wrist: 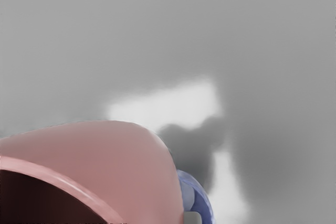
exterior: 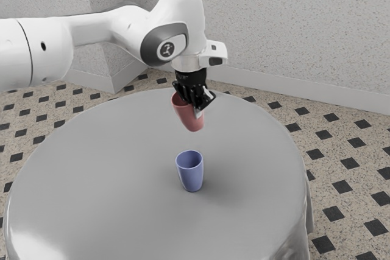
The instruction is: Place the left cup onto the right cup
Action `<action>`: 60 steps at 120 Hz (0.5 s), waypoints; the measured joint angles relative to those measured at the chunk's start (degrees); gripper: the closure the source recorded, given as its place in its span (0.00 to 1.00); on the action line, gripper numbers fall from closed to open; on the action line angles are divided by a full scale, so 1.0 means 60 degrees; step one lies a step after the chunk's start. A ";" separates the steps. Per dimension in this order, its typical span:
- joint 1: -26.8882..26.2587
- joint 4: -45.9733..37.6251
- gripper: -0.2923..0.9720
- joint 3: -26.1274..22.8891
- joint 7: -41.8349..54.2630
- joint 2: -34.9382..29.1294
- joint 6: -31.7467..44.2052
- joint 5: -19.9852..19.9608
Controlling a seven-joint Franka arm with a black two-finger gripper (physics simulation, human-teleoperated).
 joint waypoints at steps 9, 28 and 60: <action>0.0000 -0.0330 0.85 0.0001 -0.0074 -0.0305 -0.0005 -0.0005; -0.0019 -0.0924 0.85 0.0001 -0.0226 -0.0854 -0.0011 -0.0007; -0.0220 -0.1416 0.85 0.0013 -0.0519 -0.1360 -0.0011 0.0007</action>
